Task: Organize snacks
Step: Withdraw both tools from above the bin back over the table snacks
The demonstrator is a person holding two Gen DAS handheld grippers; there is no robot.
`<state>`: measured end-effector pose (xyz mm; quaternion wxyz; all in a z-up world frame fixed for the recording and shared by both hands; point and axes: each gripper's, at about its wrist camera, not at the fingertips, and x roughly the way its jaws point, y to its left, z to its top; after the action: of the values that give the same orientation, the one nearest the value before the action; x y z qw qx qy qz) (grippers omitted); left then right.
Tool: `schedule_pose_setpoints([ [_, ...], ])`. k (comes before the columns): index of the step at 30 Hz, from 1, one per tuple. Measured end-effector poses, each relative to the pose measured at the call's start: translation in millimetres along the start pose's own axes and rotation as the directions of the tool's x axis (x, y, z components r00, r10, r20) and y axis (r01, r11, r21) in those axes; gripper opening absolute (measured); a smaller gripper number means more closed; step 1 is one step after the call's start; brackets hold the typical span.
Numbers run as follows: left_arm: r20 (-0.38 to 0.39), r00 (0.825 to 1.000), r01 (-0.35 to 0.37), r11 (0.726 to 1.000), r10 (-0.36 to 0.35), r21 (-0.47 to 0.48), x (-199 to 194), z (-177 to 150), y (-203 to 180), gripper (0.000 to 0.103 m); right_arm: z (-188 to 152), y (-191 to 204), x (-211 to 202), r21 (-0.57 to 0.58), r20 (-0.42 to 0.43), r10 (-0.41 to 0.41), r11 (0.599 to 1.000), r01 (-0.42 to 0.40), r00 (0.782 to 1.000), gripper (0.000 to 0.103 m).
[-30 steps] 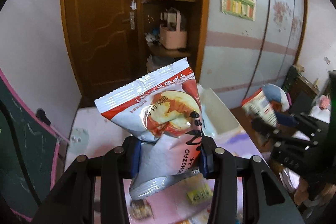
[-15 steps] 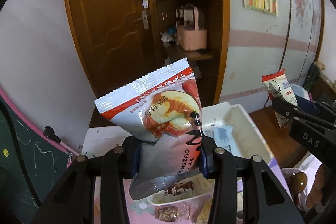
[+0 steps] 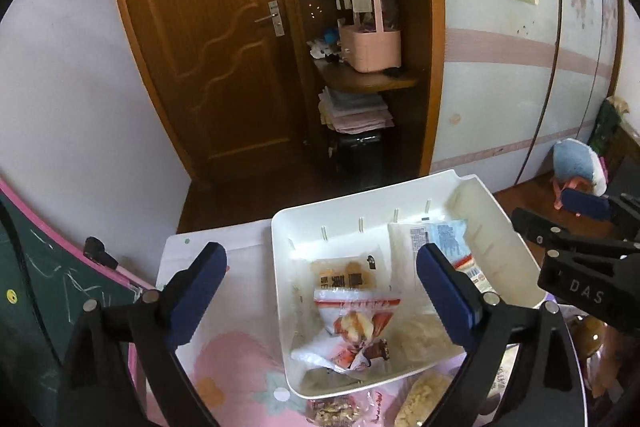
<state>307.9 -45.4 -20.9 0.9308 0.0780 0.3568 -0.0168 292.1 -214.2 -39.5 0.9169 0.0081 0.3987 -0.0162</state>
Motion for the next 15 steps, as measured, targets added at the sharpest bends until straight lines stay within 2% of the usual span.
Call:
schedule_pose_setpoints([
  [9,0.023,0.999,0.030,0.999,-0.029,-0.020,-35.3,-6.2,5.7,0.096,-7.8,18.5,-31.4,-0.042,0.012,0.031,0.999,-0.030,0.999,0.072],
  [15,0.044,0.999,0.009,0.999,-0.006,-0.052,-69.0,-14.2,10.8,0.096,-23.3,25.9,-67.3,-0.048,0.039,0.010,0.999,-0.008,0.999,0.072],
])
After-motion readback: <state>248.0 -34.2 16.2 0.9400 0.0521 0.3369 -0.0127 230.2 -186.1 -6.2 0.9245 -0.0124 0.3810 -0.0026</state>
